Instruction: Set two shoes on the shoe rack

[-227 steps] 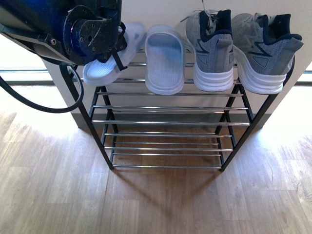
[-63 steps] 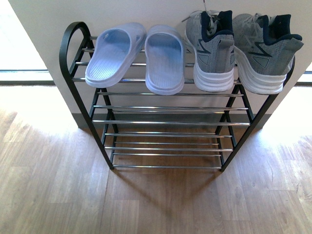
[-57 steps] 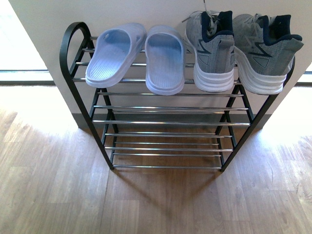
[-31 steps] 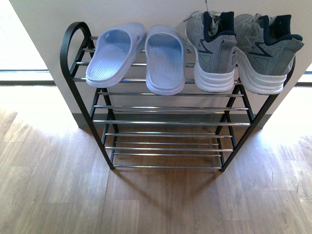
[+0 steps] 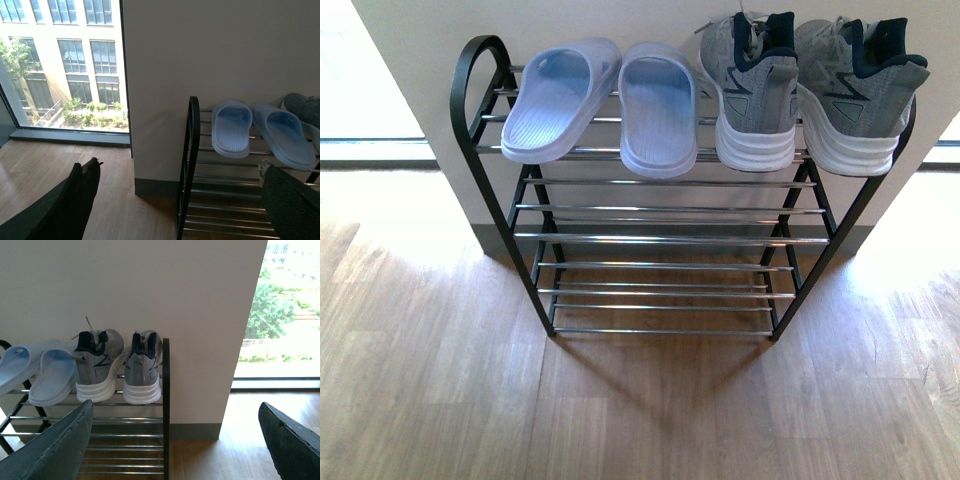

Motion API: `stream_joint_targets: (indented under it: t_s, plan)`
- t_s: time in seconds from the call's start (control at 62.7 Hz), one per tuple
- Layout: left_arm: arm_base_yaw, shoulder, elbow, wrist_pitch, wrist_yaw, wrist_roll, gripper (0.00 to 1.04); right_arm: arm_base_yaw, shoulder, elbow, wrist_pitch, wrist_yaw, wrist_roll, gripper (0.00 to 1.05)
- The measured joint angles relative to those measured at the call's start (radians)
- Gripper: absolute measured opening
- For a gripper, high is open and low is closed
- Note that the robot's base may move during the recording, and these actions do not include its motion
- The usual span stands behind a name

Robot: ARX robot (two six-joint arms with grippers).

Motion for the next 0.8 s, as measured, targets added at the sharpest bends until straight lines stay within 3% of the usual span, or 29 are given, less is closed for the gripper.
stream_joint_targets:
  t_s: [0.797]
  plan:
    - [0.0, 0.0, 0.0, 0.0, 0.0, 0.002, 0.95, 0.0, 0.0, 0.0, 0.0, 0.002, 0.0, 0.96]
